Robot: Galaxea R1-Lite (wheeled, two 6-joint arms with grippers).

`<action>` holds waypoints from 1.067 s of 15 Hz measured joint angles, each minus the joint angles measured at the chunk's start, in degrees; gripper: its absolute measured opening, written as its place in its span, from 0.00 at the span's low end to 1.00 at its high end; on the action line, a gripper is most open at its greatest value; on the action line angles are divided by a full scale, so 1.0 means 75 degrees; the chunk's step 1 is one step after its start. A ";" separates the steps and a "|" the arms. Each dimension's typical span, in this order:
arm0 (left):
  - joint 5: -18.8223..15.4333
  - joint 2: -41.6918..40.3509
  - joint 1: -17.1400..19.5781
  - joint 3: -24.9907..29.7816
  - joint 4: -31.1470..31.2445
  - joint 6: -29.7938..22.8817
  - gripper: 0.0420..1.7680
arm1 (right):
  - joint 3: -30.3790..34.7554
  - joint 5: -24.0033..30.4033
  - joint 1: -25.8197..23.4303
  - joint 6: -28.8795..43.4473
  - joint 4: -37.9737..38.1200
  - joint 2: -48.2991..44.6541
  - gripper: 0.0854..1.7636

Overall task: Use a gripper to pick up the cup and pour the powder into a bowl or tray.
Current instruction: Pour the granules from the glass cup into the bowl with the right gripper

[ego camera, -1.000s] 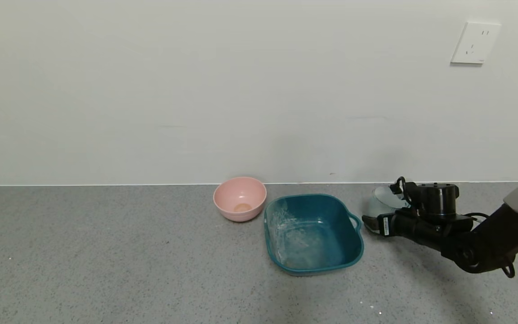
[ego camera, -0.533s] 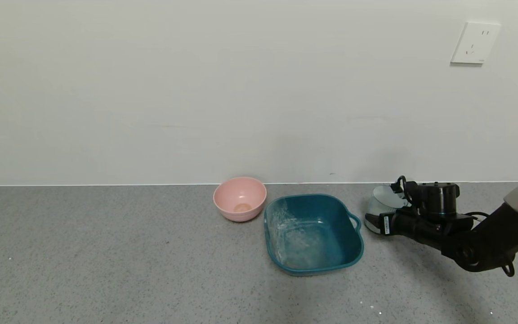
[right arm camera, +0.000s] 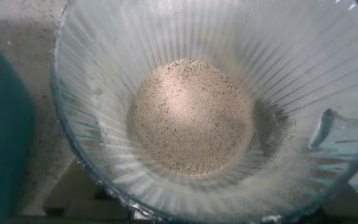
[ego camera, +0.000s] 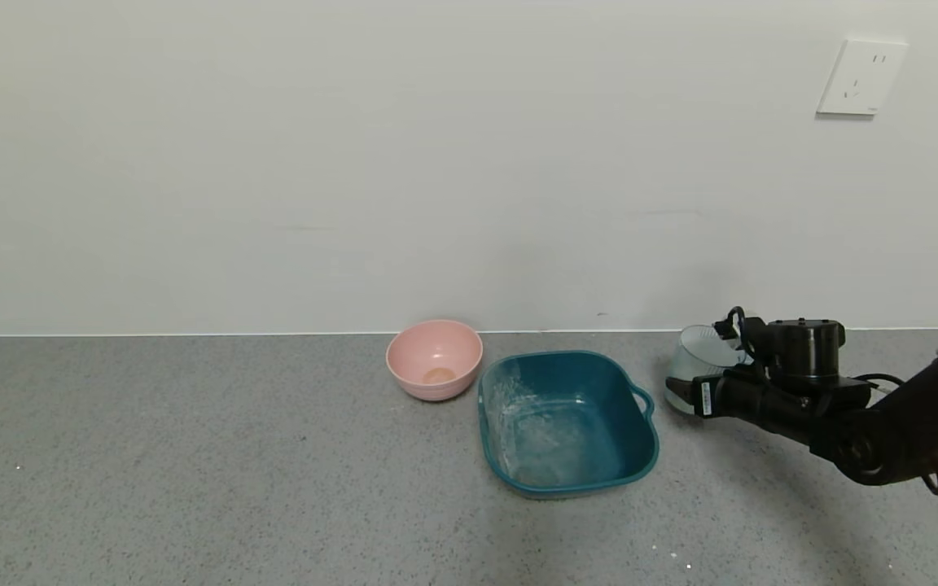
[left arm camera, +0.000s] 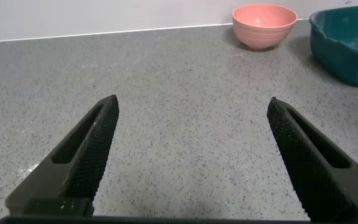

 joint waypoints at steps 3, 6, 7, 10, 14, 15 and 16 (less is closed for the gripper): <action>-0.0003 0.0000 0.0000 0.0000 -0.0003 0.0000 0.97 | -0.0015 -0.0003 -0.0011 -0.0145 0.0496 -0.0636 0.73; -0.0003 0.0000 0.0000 0.0000 0.0000 0.0000 0.97 | -0.0036 -0.0003 0.0037 -0.0348 0.1055 -0.1297 0.73; 0.0000 0.0000 0.0000 0.0000 0.0000 0.0000 0.97 | -0.0036 -0.0005 0.0067 -0.0380 0.1183 -0.1489 0.73; -0.0003 0.0000 0.0000 0.0000 0.0000 0.0000 0.97 | -0.0041 -0.0088 0.0218 -0.0543 0.1655 -0.1996 0.73; -0.0003 0.0000 0.0000 0.0000 0.0000 0.0000 0.97 | -0.0062 -0.0553 0.0614 -0.1138 0.2360 -0.2492 0.73; -0.0003 0.0000 0.0000 0.0000 0.0000 0.0000 0.97 | -0.0073 -0.0753 0.0735 -0.1343 0.2573 -0.2594 0.73; -0.0003 0.0000 0.0000 0.0000 0.0000 0.0000 0.97 | -0.0096 -0.0948 0.0871 -0.1513 0.2786 -0.2675 0.73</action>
